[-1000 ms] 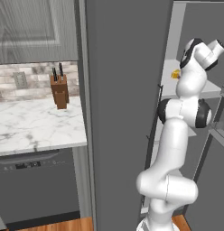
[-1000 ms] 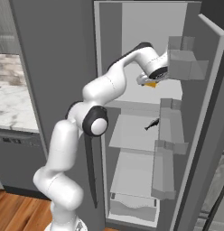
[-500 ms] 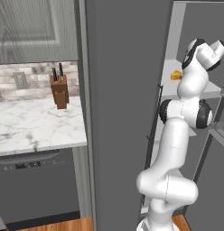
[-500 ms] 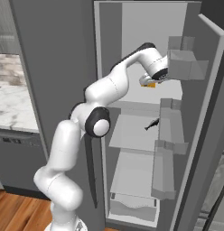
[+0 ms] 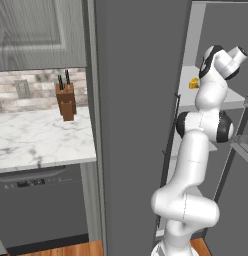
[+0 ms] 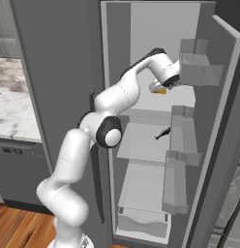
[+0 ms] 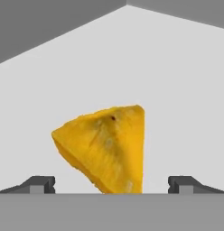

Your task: Pick the cheese from the fridge and the cheese grater from the cabinet and place them next to the salad bowl.

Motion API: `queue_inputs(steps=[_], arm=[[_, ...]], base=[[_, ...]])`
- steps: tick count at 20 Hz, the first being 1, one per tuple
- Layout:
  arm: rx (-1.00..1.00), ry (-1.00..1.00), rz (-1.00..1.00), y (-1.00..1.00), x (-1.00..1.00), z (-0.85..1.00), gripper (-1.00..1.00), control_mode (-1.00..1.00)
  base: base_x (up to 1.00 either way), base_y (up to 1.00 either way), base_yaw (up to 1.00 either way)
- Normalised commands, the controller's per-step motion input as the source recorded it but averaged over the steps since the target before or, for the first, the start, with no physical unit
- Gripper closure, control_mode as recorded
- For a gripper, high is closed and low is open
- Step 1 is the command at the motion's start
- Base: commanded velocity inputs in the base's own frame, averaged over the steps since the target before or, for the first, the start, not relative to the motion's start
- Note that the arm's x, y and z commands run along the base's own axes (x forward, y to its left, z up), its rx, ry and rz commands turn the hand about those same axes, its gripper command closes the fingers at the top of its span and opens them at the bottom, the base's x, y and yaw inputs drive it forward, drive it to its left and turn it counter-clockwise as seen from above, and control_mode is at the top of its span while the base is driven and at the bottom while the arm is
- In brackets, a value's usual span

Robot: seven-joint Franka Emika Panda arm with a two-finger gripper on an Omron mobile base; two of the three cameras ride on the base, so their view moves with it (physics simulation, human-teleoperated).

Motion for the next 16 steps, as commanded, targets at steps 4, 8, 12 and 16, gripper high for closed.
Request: queue_inputs(steps=[4, 8, 12, 16], arm=[[0.0, 0.0, 0.05, 0.0, 0.23, -0.11, -1.0, -1.0], [0.0, 0.0, 0.04, 0.0, 0.12, -0.17, -1.0, -1.0], [0.0, 0.0, 0.04, 0.01, 0.05, -0.14, 1.0, -1.0], [0.0, 0.0, 0.0, 0.0, 0.0, -0.01, 1.0, -1.0]], base=[[0.0, 0.0, 0.0], [0.0, 0.0, 0.0], [0.0, 0.0, 0.0], [0.0, 0.0, 0.0]])
